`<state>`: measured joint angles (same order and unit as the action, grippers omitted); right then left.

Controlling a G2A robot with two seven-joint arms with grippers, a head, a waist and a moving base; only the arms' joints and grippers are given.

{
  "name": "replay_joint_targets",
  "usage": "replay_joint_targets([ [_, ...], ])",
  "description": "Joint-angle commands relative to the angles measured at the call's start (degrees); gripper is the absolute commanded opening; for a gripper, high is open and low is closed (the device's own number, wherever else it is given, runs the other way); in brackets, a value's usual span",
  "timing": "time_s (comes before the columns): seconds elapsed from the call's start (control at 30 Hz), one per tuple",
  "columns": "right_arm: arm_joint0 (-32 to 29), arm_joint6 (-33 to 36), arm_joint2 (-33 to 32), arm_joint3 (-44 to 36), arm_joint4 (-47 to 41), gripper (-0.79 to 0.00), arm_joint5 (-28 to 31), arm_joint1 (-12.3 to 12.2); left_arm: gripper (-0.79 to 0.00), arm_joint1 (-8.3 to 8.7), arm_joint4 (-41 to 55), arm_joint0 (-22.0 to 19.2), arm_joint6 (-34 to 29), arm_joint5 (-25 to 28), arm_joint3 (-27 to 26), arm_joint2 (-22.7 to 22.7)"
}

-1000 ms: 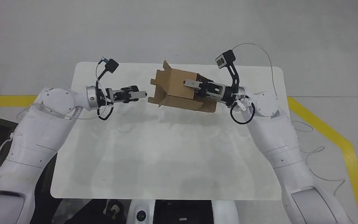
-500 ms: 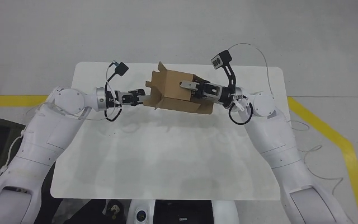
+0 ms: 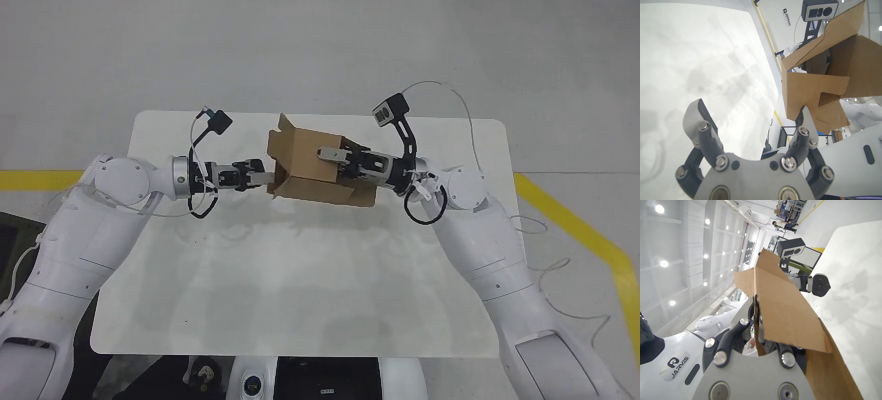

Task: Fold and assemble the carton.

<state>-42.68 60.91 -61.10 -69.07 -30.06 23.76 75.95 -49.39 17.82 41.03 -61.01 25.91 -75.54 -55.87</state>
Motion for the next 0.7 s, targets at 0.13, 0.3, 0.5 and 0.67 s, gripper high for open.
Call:
replay_joint_targets([
  [0.13,0.4,1.1,0.9,0.2,-0.6,-0.785,-0.4,0.2,0.0,-0.2,-0.1,0.1,0.1,-0.3,-0.5,-0.5],
  [0.3,0.8,2.3,1.6,0.4,-1.4,-0.785,-0.5,0.4,0.0,-0.43,0.0,-0.3,0.1,-0.5,-0.3,-0.8],
  [0.5,1.0,4.4,2.3,0.5,-2.7,-0.785,-0.8,0.7,0.0,-0.7,0.3,-0.6,0.0,-0.6,0.3,-1.1],
  [0.67,1.4,6.4,2.8,0.6,-3.5,-0.785,-1.0,0.8,0.0,-0.94,0.3,-0.7,0.2,-0.9,0.5,-1.3],
])
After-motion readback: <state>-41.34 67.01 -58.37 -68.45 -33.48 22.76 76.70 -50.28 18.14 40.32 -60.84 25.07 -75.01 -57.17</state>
